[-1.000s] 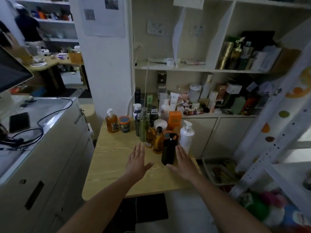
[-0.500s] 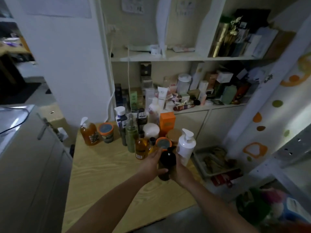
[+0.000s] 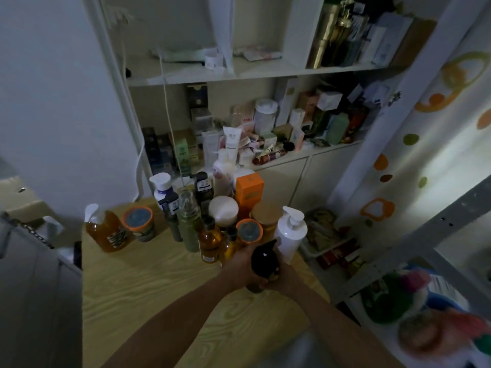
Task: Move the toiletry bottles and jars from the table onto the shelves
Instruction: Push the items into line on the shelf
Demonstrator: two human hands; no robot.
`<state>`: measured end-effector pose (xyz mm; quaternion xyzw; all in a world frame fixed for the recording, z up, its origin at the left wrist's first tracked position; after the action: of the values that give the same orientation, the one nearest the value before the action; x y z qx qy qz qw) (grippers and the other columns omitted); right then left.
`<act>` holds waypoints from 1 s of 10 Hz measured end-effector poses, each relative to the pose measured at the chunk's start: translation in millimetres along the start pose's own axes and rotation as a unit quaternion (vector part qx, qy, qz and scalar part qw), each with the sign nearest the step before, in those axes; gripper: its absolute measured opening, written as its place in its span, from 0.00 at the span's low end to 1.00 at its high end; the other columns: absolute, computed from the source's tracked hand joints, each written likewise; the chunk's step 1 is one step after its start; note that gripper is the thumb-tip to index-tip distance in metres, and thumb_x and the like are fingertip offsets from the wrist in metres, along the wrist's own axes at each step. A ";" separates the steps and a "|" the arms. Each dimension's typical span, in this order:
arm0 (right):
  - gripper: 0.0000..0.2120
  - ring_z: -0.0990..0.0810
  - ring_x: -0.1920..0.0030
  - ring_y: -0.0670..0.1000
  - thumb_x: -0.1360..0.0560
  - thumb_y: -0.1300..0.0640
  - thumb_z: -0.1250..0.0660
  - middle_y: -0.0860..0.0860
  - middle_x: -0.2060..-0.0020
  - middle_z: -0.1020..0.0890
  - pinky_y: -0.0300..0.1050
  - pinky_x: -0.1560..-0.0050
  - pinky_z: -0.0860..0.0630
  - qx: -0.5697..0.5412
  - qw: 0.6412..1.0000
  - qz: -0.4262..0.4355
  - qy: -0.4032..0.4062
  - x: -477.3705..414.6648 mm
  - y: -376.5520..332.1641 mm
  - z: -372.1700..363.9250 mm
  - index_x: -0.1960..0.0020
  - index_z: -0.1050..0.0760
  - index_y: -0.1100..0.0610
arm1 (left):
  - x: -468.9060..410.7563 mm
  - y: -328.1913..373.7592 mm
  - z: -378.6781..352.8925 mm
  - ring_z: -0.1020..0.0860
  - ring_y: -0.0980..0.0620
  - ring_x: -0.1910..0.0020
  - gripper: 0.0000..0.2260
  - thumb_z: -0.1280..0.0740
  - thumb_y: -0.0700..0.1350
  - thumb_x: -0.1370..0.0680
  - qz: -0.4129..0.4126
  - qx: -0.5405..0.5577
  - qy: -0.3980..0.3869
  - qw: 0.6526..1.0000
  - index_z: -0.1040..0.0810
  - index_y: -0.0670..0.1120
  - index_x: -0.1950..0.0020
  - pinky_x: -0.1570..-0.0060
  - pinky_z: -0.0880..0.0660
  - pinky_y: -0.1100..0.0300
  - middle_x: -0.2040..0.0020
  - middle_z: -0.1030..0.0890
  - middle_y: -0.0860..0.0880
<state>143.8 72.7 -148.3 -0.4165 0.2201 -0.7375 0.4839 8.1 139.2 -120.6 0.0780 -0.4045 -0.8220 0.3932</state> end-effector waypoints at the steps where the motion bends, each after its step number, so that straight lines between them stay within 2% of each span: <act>1: 0.40 0.24 0.38 0.53 0.34 0.62 0.25 0.54 0.37 0.25 0.40 0.44 0.27 -0.017 0.999 -0.031 -0.001 2.1 3.9 -2.0 0.27 0.41 0.54 | -1.6 7.0 4.5 0.27 0.51 0.37 0.37 0.21 0.48 0.37 -0.020 -0.011 -0.008 1.000 0.34 0.50 0.31 0.40 0.28 0.57 0.36 0.24 0.50; 2: 0.39 0.24 0.39 0.54 0.34 0.58 0.23 0.54 0.37 0.24 0.45 0.42 0.26 -0.004 0.999 -0.040 -0.002 11.8 5.3 -0.1 0.29 0.37 0.56 | -0.3 22.7 7.9 0.25 0.52 0.41 0.30 0.22 0.48 0.35 -0.054 -0.046 -0.027 0.997 0.28 0.48 0.36 0.44 0.27 0.60 0.40 0.22 0.50; 3: 0.39 0.24 0.39 0.53 0.36 0.55 0.21 0.53 0.38 0.23 0.46 0.41 0.26 -0.010 0.999 -0.040 -0.003 27.6 9.2 8.7 0.30 0.35 0.56 | 3.0 37.4 5.8 0.26 0.55 0.41 0.30 0.22 0.49 0.36 -0.064 -0.053 -0.047 0.995 0.29 0.51 0.37 0.48 0.31 0.66 0.40 0.24 0.54; 4: 0.39 0.23 0.43 0.50 0.38 0.58 0.20 0.52 0.38 0.23 0.41 0.49 0.25 -0.045 0.998 -0.040 0.009 50.2 20.0 22.9 0.31 0.34 0.55 | 7.2 61.1 -1.3 0.28 0.60 0.43 0.33 0.21 0.50 0.37 -0.077 -0.058 -0.063 0.993 0.30 0.53 0.35 0.49 0.32 0.67 0.42 0.26 0.58; 5: 0.41 0.25 0.38 0.52 0.39 0.60 0.20 0.50 0.37 0.25 0.44 0.46 0.24 -0.081 0.995 -0.041 0.042 83.2 33.5 41.5 0.30 0.35 0.53 | 13.1 97.0 -15.2 0.26 0.57 0.42 0.35 0.21 0.52 0.38 -0.095 -0.068 -0.078 0.990 0.30 0.53 0.33 0.47 0.27 0.63 0.40 0.24 0.55; 6: 0.39 0.30 0.33 0.53 0.36 0.59 0.22 0.51 0.34 0.29 0.44 0.41 0.28 -0.104 0.991 -0.044 0.072 122.5 53.8 66.7 0.29 0.36 0.55 | 20.4 146.2 -38.5 0.27 0.56 0.38 0.36 0.20 0.50 0.38 -0.134 -0.047 -0.100 0.985 0.30 0.51 0.32 0.40 0.28 0.62 0.38 0.24 0.53; 7: 0.45 0.34 0.30 0.52 0.38 0.48 0.21 0.53 0.30 0.35 0.45 0.35 0.31 -0.138 0.985 -0.025 0.100 174.2 76.4 93.0 0.28 0.40 0.59 | 28.2 203.7 -71.0 0.30 0.58 0.39 0.36 0.20 0.46 0.36 -0.166 -0.008 -0.131 0.977 0.31 0.50 0.31 0.42 0.32 0.66 0.39 0.27 0.55; 8: 0.48 0.36 0.29 0.52 0.38 0.54 0.20 0.57 0.31 0.36 0.41 0.34 0.33 -0.184 0.969 -0.018 0.165 233.7 104.0 116.1 0.28 0.44 0.63 | 37.8 260.1 -111.5 0.27 0.56 0.38 0.35 0.20 0.40 0.36 -0.181 0.069 -0.170 0.966 0.29 0.48 0.32 0.43 0.30 0.68 0.41 0.26 0.55; 9: 0.46 0.30 0.35 0.45 0.41 0.46 0.19 0.48 0.37 0.30 0.43 0.35 0.31 -0.249 0.930 -0.042 0.268 284.6 150.6 133.4 0.32 0.40 0.55 | 52.5 316.2 -159.2 0.24 0.53 0.39 0.29 0.22 0.34 0.37 -0.197 0.133 -0.206 0.949 0.25 0.50 0.39 0.43 0.25 0.64 0.42 0.21 0.52; 10: 0.43 0.25 0.38 0.50 0.39 0.55 0.19 0.48 0.38 0.25 0.44 0.42 0.23 -0.280 0.902 -0.073 0.321 363.1 198.2 157.6 0.31 0.38 0.47 | 79.2 377.9 -210.2 0.27 0.58 0.42 0.29 0.23 0.34 0.34 -0.241 0.143 -0.253 0.926 0.27 0.47 0.36 0.51 0.29 0.78 0.43 0.25 0.55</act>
<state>312.2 -326.9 -59.2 -0.2906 0.5299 -0.7725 0.1949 268.6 -181.3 30.0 0.0178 -0.5729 -0.8178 0.0519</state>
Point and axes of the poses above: each hand's wrist, its own x-axis away from the middle knuckle, its own z-axis out of the back of the hand, y = z × x, the point moved 3 cm from there along -x, towards the middle knuckle
